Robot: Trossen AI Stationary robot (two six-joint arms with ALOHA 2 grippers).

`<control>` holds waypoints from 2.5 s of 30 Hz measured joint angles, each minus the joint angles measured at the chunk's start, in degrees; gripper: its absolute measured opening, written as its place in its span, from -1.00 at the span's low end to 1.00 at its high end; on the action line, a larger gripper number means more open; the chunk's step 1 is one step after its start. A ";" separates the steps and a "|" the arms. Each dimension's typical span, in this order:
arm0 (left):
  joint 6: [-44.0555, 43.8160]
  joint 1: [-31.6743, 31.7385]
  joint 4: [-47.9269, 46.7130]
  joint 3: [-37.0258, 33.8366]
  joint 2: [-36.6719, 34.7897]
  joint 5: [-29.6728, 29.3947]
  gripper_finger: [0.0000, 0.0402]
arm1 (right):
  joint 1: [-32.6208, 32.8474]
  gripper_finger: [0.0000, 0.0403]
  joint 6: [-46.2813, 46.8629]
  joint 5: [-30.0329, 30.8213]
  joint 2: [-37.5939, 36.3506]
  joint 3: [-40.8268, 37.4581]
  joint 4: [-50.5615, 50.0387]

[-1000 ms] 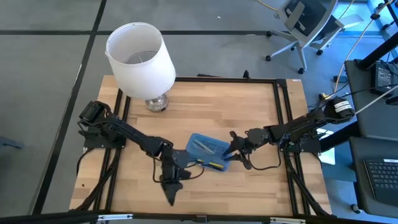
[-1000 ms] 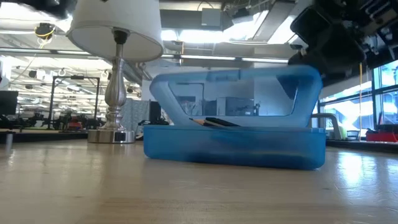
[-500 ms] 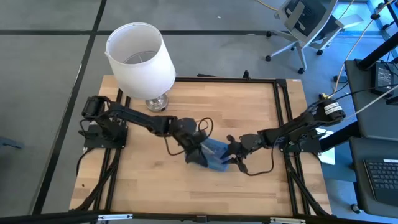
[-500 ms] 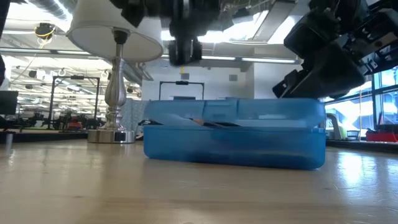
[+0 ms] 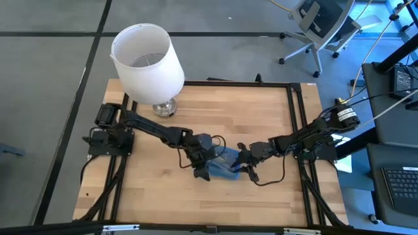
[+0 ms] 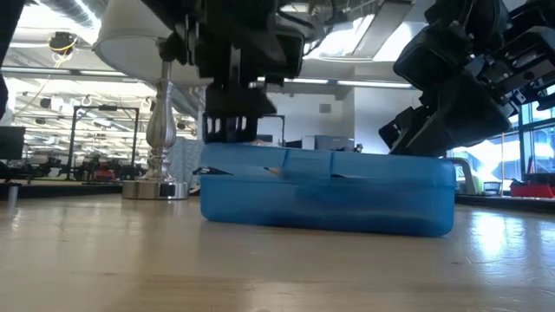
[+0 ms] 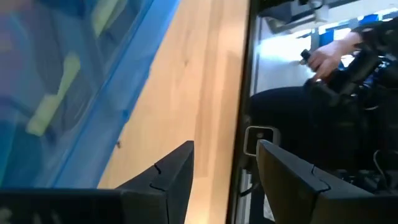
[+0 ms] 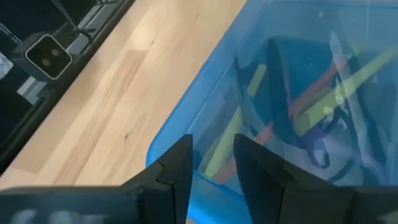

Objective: Pick & place school supplies into a supply box
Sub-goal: Close the blue supply box

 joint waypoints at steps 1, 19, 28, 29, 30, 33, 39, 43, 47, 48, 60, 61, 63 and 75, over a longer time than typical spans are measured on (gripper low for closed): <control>-0.46 -0.14 -0.06 0.00 0.55 -0.03 -0.17 | 0.00 -0.39 -0.27 0.02 0.00 0.00 -0.29; -6.80 -3.26 0.55 0.07 2.59 -3.62 -0.16 | -0.13 -0.39 0.14 -0.02 -1.49 -0.08 -2.68; -8.20 -3.69 5.31 -0.04 2.76 -7.45 -0.16 | -0.13 -0.39 -0.12 2.87 -7.46 4.37 -9.87; -7.93 -3.69 6.20 -0.04 2.76 -8.07 -0.16 | -0.12 -0.39 -0.19 3.17 -7.60 5.16 -11.98; -7.52 -3.68 7.02 -0.04 2.76 -8.62 -0.16 | -0.13 -0.39 -0.30 3.45 -7.71 5.98 -14.40; -6.66 -3.43 7.44 -0.04 2.72 -9.09 -0.16 | -0.10 -0.39 -0.31 3.43 -8.01 8.71 -20.84; 2.45 -7.19 7.07 -0.06 1.98 -15.69 -0.16 | 1.79 -0.39 -6.36 5.98 -8.07 12.99 -28.41; 4.74 -10.74 5.98 -0.06 2.31 -25.00 -0.16 | 2.10 -0.39 -7.83 8.95 -8.11 13.83 -29.05; 4.96 -15.20 4.46 -0.04 2.39 -40.05 -0.16 | 2.15 -0.39 -7.81 11.36 -8.11 13.97 -28.84; 4.82 -16.17 3.26 -0.04 2.39 -43.25 -0.16 | 2.14 -0.39 -7.81 12.29 -8.11 13.97 -28.39; 0.46 -18.93 -3.96 -0.04 0.91 -49.55 -0.16 | 2.14 -0.39 -6.41 14.40 -2.94 14.01 -9.12; 0.57 -18.87 -3.81 -0.02 1.00 -50.32 -0.16 | 2.14 -0.39 -6.39 13.77 -1.80 14.01 -7.98; 0.41 -18.56 -4.42 0.00 1.21 -51.11 -0.16 | 2.14 -0.39 -5.94 13.68 0.58 14.03 -6.14; -1.51 -18.58 -4.28 -0.02 1.23 -47.40 -0.16 | 2.10 -0.39 -6.62 11.84 11.57 19.70 -9.92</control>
